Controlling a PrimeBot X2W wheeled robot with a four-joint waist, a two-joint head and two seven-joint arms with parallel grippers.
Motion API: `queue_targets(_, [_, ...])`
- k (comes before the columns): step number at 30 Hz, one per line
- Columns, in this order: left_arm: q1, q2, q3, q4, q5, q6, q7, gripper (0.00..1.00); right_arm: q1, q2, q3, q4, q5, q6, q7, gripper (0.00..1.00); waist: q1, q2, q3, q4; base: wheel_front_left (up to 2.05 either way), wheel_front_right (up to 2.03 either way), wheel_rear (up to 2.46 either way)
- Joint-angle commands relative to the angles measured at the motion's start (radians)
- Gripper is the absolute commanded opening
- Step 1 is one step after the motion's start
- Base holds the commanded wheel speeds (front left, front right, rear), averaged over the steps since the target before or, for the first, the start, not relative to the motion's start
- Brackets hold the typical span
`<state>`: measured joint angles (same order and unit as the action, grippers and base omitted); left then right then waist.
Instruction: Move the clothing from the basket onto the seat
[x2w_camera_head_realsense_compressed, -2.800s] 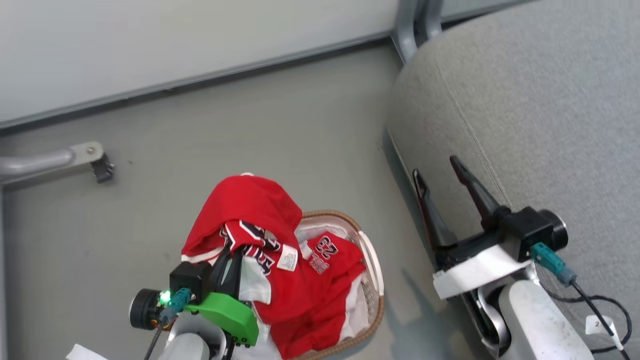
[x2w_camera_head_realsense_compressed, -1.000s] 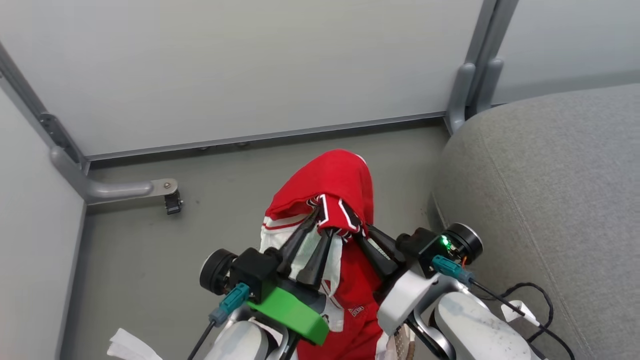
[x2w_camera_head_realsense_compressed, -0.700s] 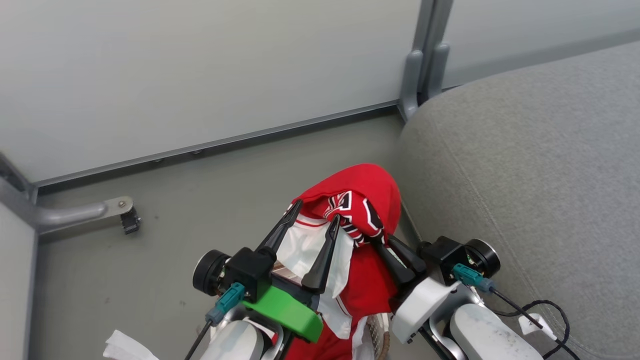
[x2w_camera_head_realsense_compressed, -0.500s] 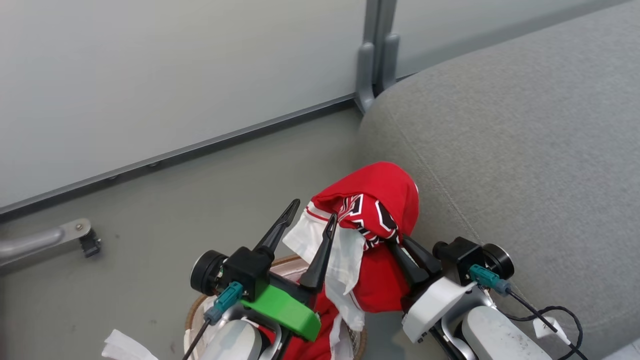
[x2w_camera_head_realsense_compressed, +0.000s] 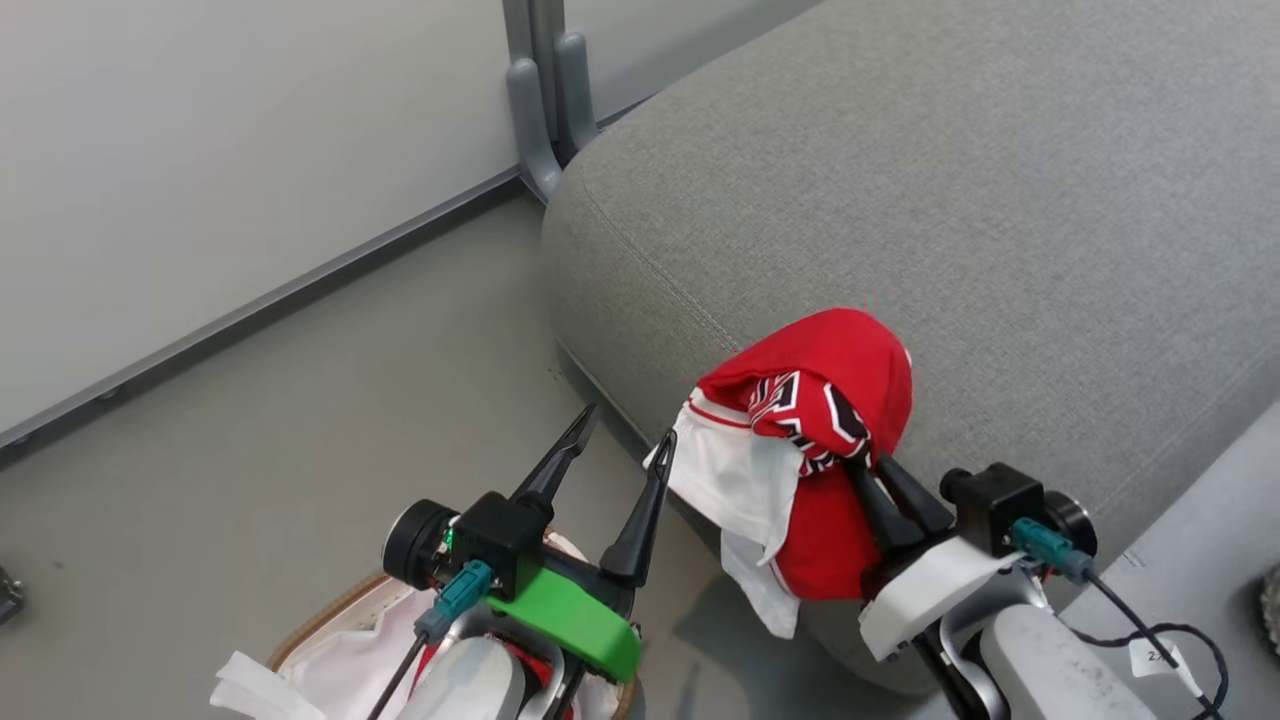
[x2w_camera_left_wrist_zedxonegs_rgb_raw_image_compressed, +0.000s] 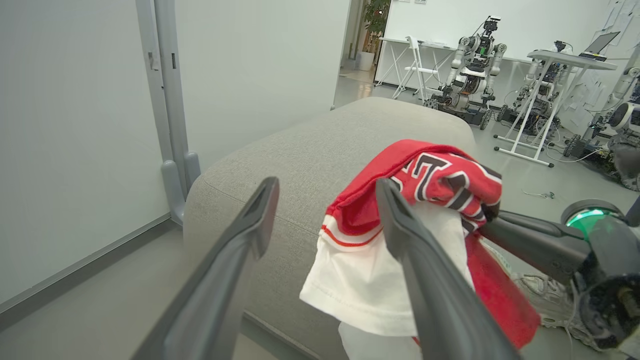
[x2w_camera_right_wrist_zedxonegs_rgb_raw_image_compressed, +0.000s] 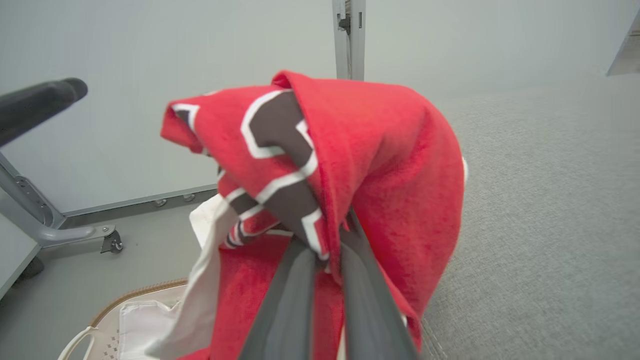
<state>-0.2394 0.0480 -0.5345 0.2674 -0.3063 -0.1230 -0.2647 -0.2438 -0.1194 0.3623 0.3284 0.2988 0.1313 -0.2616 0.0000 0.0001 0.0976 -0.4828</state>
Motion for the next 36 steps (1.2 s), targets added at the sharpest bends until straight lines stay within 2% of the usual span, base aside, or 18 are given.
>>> queue_targets(1, [-0.030, 0.005, 0.000, 0.005, 0.006, -0.004, 0.001, 1.00, -0.034, -0.008, -0.014, -0.008, -0.011, -0.001, -0.005, 0.00, 0.0000, -0.0001, 0.049, -0.023, 0.00, 0.00, 0.00])
queue_targets(11, [-0.104, 0.005, -0.009, 0.039, 0.051, -0.007, 0.001, 1.00, -0.274, -0.062, -0.148, 0.053, -0.030, -0.001, -0.005, 0.00, 0.0000, -0.0001, 0.207, 0.070, 0.00, 0.00, 0.00])
queue_targets(24, [-0.219, 0.005, -0.039, 0.048, 0.084, -0.009, 0.001, 1.00, -0.607, -0.166, -0.291, 0.229, -0.108, -0.001, -0.005, 0.00, 0.0000, -0.0001, 0.412, 0.229, 0.00, 0.00, 0.00])
queue_targets(31, [-0.253, 0.005, -0.049, 0.045, 0.092, -0.009, 0.001, 1.00, -0.715, -0.216, -0.388, 0.341, -0.188, -0.001, -0.005, 0.00, 0.0000, -0.0001, 0.490, 0.298, 0.00, 0.00, 0.00])
queue_targets(36, [-0.262, 0.004, -0.049, 0.043, 0.087, -0.009, 0.001, 1.00, -0.722, -0.236, -0.443, 0.445, -0.243, -0.001, -0.005, 0.00, 0.0000, -0.0001, 0.517, 0.329, 0.00, 0.00, 0.00])
